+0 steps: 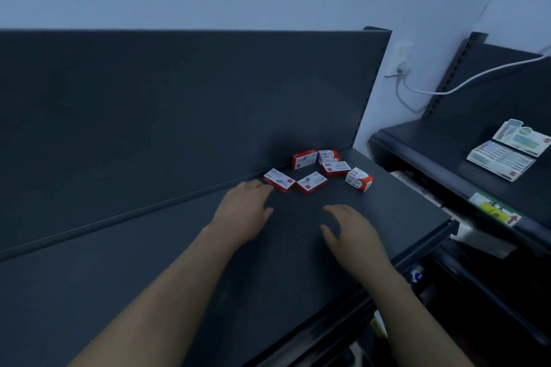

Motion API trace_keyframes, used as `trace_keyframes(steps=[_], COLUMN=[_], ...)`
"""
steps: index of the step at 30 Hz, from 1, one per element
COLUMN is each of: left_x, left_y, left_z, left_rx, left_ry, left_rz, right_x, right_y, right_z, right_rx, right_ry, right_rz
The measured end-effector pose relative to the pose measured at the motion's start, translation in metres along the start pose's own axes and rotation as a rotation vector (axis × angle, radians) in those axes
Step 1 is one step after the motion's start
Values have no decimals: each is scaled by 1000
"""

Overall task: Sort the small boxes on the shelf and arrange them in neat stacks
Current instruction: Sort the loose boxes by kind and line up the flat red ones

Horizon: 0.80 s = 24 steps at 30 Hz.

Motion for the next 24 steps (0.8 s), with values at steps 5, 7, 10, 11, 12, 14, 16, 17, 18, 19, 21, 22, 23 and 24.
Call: trace_keyframes(steps=[5, 7, 10, 11, 12, 14, 16, 17, 18, 19, 21, 22, 23, 24], left_x=[-4, -5, -7, -7, -7, -8, -10, -13, -17, -20, -28, -32, -36, -39], left_y=[-54, -72, -96, -101, -106, -112, -115, -114, -113, -110, -101, -95, -90, -85], left_z=[15, 23, 36, 41, 45, 52, 55, 55, 54, 53, 50, 48, 46, 44], left_rx=[-91, -135, -220, -247, -269, -286, -256, -232, -207, -186, -155, -144, -132, -122], left_ry=[28, 29, -9, -25, -34, -39, -44, -46, -42, -29, 27, 59, 90, 117], left_rz=[48, 68, 85, 90, 96, 111, 132, 137, 134, 126, 101, 86, 74, 61], right_x=[12, 15, 17, 17, 17, 17, 19, 19, 19, 18, 14, 11, 9, 7], right_y=[-30, -42, -62, -67, -73, -81, -89, -93, -97, -102, -113, -118, -123, -127], right_z=[5, 7, 10, 11, 13, 18, 23, 26, 29, 32, 38, 41, 44, 46], right_rx=[-16, -35, -45, -42, -40, -44, -58, -65, -73, -87, -126, -147, -166, -187], right_ry=[0, 0, -2, -6, -7, 1, 12, 17, 20, 21, 29, 37, 45, 57], right_rz=[42, 48, 52, 52, 50, 45, 43, 36, 25, 8, -32, -51, -68, -82])
Point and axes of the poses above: each hand's wrist, its own y-axis away from the middle knuckle, its own z-axis out of the palm, x = y × z, the point moved 8 cm from there along -y, towards the middle knuckle, and after that the axes turned 9 degrees about y, right-handed, at the moved point
